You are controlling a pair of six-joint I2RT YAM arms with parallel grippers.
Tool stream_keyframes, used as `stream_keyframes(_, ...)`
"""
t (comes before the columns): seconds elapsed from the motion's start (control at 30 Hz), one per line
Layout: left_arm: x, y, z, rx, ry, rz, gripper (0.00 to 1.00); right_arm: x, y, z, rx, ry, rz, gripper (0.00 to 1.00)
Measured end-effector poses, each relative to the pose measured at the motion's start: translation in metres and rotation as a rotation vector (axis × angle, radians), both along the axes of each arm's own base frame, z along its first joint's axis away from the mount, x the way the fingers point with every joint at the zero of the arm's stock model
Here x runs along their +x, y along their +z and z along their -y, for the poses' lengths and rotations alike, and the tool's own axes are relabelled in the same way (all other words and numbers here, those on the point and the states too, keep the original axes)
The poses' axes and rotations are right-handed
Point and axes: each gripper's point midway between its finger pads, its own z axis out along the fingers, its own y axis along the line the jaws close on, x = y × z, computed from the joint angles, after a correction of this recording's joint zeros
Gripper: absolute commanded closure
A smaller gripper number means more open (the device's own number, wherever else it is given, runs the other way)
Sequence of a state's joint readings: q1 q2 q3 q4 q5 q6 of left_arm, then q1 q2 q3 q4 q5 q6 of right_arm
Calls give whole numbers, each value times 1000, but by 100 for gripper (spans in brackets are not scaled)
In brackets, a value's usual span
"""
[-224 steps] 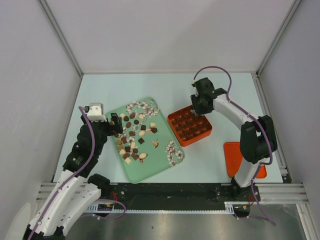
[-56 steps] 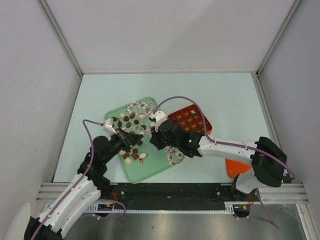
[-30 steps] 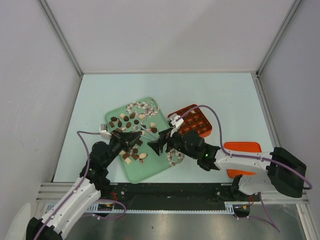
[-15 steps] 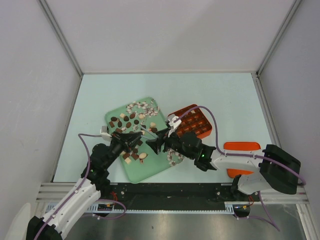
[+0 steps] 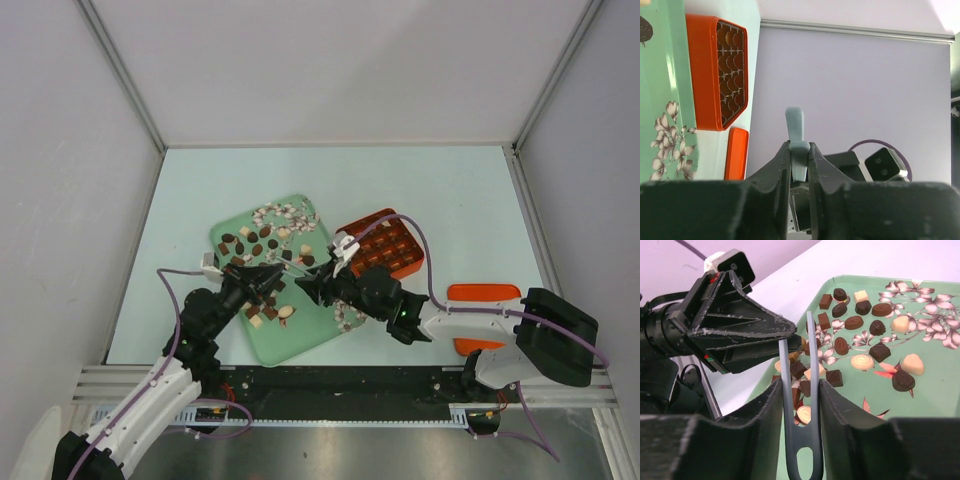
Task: Pack the chocolate
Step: Adjust the clamp, then pick up the fake chocolate from the plate.
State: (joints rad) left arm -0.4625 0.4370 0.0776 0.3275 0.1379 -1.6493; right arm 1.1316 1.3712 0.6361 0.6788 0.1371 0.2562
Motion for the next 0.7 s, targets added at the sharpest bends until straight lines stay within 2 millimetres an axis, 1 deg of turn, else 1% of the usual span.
stream_keyframes(0.03,0,0,0,0,0,1,70,-1,0,-1,-2,5,3,70)
stream_keyframes(0.07,0,0,0,1,0,1,60,-3,0,-1,-3,9,5,72)
stream_keyframes(0.13,0,0,-1,17,4,14,51,-6,-1,-2,-14,16,13,73)
stream_keyframes(0.17,0,-2,-2,28,9,17,42,-6,-3,-2,-22,16,17,74)
stream_keyframes(0.23,2,-7,-5,81,28,25,35,-5,-8,0,-47,9,17,75)
stream_keyframes(0.27,3,-9,-6,106,37,30,30,-5,-9,1,-58,8,18,75)
stream_keyframes(0.33,6,-12,-11,179,59,37,26,-5,-12,3,-78,6,21,75)
stream_keyframes(0.37,7,-11,-14,213,74,43,22,-5,-14,4,-89,6,21,75)
stream_keyframes(0.43,12,-7,-22,309,112,63,19,-6,-17,6,-107,10,23,74)
stream_keyframes(0.47,13,-2,-25,350,128,76,16,-6,-19,7,-122,12,22,74)
stream_keyframes(0.53,17,13,-37,463,175,119,14,-6,-26,9,-156,17,12,74)
stream_keyframes(0.7,20,68,-71,738,297,266,6,3,-43,6,-248,14,-25,70)
